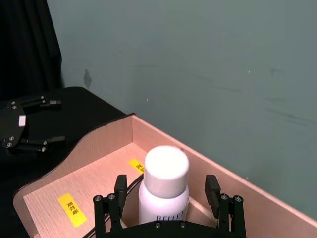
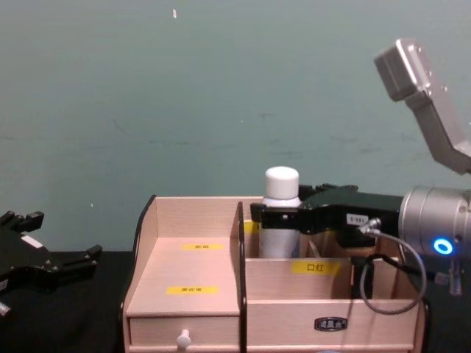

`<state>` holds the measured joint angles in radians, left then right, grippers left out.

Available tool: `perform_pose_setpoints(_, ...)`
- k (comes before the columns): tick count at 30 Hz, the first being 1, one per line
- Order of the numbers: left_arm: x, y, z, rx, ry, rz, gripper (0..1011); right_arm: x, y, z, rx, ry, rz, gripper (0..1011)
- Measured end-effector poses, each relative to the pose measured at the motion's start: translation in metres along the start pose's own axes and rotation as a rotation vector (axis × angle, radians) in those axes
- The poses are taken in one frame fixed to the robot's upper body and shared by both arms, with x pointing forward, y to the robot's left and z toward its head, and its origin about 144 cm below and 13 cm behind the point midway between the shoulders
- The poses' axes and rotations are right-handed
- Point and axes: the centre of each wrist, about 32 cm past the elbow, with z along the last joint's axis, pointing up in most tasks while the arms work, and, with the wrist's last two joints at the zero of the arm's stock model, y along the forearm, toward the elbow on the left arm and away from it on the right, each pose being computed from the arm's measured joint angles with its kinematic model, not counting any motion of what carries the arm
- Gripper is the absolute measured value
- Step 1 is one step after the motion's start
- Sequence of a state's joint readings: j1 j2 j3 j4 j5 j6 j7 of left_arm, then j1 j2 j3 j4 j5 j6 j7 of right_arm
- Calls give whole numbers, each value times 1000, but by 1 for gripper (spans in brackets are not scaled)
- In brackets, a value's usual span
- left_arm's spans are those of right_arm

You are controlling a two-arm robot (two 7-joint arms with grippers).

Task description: Pick up the facial cleanser and watermelon frost from the table and place them into the tiered storage box.

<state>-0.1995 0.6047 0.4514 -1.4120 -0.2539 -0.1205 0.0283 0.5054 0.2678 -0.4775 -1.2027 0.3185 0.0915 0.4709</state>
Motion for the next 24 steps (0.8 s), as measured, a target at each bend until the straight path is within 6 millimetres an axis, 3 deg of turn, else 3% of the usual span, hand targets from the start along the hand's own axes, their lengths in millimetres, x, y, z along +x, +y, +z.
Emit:
perform_pose_setpoints(14,0,0,0,0,0,0,1001,0,-25,27,39,-46,2,1003)
perform_pose_setpoints(24,0,0,0,0,0,0,1001,-24,-67,44,-8,-55,9,1002)
